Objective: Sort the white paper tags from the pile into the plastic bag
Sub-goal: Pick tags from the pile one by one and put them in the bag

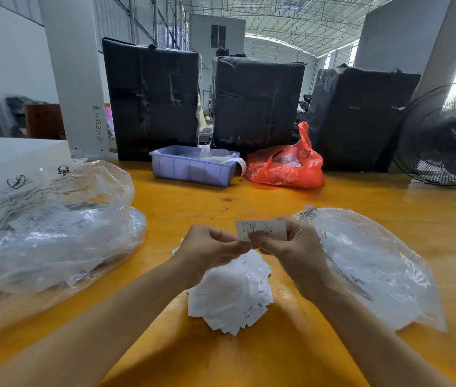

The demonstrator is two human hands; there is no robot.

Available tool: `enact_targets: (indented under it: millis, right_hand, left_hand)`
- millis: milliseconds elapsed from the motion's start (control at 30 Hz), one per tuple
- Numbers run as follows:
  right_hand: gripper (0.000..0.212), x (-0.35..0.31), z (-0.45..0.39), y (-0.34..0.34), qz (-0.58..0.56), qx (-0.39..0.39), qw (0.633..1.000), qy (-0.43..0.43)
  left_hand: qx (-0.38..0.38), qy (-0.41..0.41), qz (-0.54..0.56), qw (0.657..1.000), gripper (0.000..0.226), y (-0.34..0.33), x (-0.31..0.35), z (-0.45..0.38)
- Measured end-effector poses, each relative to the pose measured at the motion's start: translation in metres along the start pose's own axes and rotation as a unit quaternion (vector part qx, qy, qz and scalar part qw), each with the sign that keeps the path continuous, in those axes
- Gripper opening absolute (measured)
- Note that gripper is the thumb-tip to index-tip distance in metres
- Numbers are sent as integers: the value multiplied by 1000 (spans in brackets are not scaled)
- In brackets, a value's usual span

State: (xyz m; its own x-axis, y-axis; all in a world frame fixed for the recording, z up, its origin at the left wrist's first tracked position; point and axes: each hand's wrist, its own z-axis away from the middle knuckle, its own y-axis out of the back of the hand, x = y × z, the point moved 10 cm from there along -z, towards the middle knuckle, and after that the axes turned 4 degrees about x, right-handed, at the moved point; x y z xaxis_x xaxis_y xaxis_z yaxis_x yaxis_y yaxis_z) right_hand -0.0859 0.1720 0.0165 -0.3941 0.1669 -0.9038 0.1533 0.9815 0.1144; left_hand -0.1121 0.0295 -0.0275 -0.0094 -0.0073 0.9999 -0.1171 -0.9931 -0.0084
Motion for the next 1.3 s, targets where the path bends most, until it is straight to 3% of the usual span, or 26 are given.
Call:
enact_targets:
  millis: [367,667,1000,1300]
  right_hand:
    - [13,-3,0,5,66,31,997,24]
    - [12,-2,1,-2,95,-6,995,32]
    - [12,-3,-4,15,19,55,998,12]
    - [16,-4,-3,7,77,27,996,35]
  left_hand:
    - [-9,5,-17,1000,11,-3,0,2]
    - [-19,24,29,999,10,-1,0,2]
    - [-31,72,69,994,15,-4,-10,-1]
    - [-52,82,94,991,22,-8,-8,2]
